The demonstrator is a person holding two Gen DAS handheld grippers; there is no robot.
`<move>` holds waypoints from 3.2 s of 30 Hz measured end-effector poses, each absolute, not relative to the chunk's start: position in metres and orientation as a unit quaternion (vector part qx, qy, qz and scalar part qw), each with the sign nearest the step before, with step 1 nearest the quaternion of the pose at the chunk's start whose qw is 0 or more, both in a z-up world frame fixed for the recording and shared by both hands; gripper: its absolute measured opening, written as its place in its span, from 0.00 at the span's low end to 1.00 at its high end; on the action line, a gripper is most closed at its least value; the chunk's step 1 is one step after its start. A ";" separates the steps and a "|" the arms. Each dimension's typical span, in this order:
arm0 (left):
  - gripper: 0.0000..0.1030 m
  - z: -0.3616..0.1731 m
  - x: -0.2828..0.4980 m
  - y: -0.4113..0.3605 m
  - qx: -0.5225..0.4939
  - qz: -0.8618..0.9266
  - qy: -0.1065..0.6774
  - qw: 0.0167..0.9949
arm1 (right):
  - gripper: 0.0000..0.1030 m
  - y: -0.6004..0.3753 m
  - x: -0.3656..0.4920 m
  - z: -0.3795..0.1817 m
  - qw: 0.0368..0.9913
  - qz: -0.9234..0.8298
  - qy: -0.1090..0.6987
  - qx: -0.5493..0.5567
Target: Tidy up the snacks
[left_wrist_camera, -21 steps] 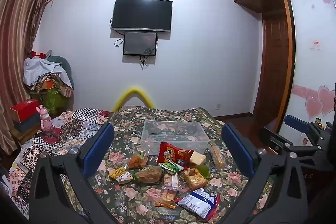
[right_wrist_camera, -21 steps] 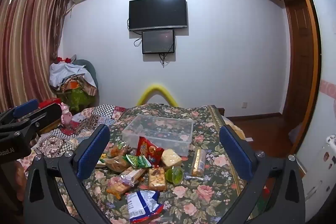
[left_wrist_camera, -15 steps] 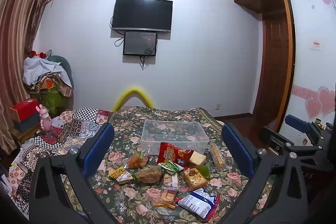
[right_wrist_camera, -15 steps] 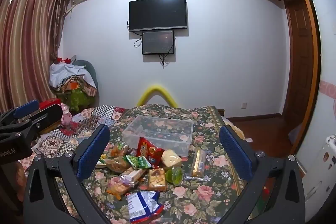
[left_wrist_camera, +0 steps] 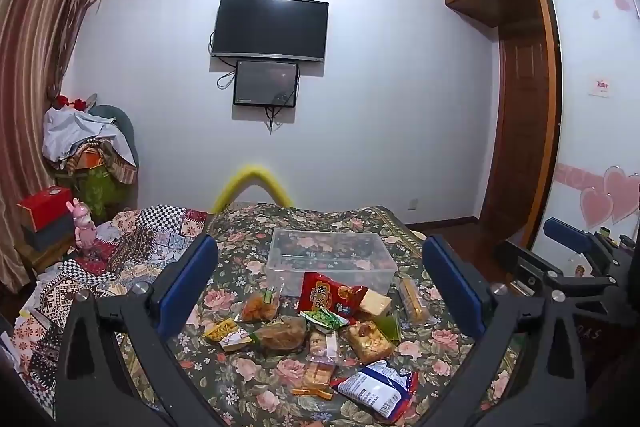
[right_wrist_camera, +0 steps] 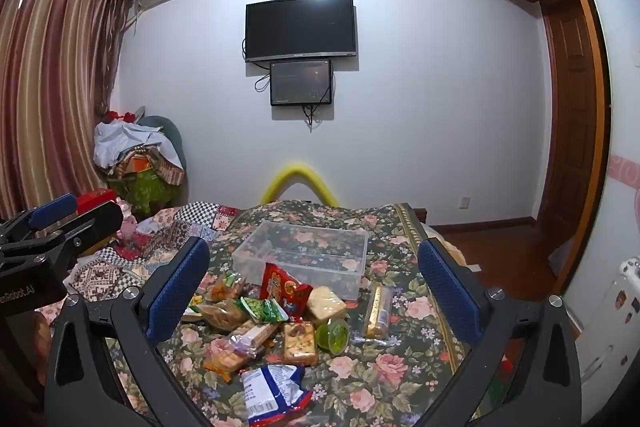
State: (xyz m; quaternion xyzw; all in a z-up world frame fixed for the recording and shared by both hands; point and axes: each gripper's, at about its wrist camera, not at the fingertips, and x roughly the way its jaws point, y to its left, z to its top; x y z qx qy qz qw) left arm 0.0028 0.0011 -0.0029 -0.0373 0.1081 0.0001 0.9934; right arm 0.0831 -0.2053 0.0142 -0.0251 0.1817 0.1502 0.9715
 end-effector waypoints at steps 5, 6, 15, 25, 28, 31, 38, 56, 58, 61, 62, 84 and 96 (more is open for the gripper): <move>1.00 -0.006 0.004 -0.003 -0.033 0.002 0.107 0.994 | 1.00 -0.206 0.083 0.014 0.971 0.150 0.182 -0.025; 1.00 -0.007 0.004 -0.003 -0.032 0.002 0.107 0.994 | 1.00 -0.206 0.084 0.015 0.971 0.150 0.183 -0.024; 1.00 -0.005 0.000 -0.002 -0.036 0.002 0.108 0.994 | 1.00 -0.207 0.085 0.014 0.972 0.150 0.181 -0.024; 1.00 -0.003 0.001 0.000 -0.037 0.005 0.108 0.993 | 1.00 -0.206 0.082 0.017 0.972 0.151 0.179 -0.023; 1.00 -0.004 0.003 0.001 -0.038 0.005 0.110 0.993 | 1.00 -0.206 0.080 0.017 0.972 0.152 0.178 -0.023; 1.00 -0.003 0.004 0.002 -0.040 0.006 0.111 0.993 | 1.00 -0.206 0.080 0.018 0.972 0.152 0.178 -0.023; 1.00 -0.004 0.003 0.002 -0.040 0.006 0.112 0.993 | 1.00 -0.205 0.080 0.019 0.972 0.153 0.178 -0.022; 1.00 -0.006 0.005 0.003 -0.042 0.007 0.113 0.993 | 1.00 -0.205 0.079 0.015 0.971 0.157 0.180 -0.014; 1.00 -0.006 0.005 0.003 -0.042 0.008 0.113 0.993 | 1.00 -0.204 0.080 0.015 0.971 0.157 0.181 -0.014; 1.00 -0.007 0.006 0.004 -0.042 0.008 0.114 0.993 | 1.00 -0.203 0.080 0.013 0.970 0.158 0.182 -0.014; 1.00 -0.007 0.006 0.004 -0.042 0.009 0.114 0.992 | 1.00 -0.203 0.080 0.013 0.970 0.158 0.182 -0.014; 0.97 -0.080 0.058 0.036 -0.041 -0.013 0.242 0.969 | 1.00 -0.209 0.132 -0.073 0.931 0.172 0.322 -0.027; 0.66 -0.158 0.104 0.045 -0.062 -0.034 0.390 0.918 | 0.90 -0.186 0.138 -0.139 0.864 0.246 0.435 -0.058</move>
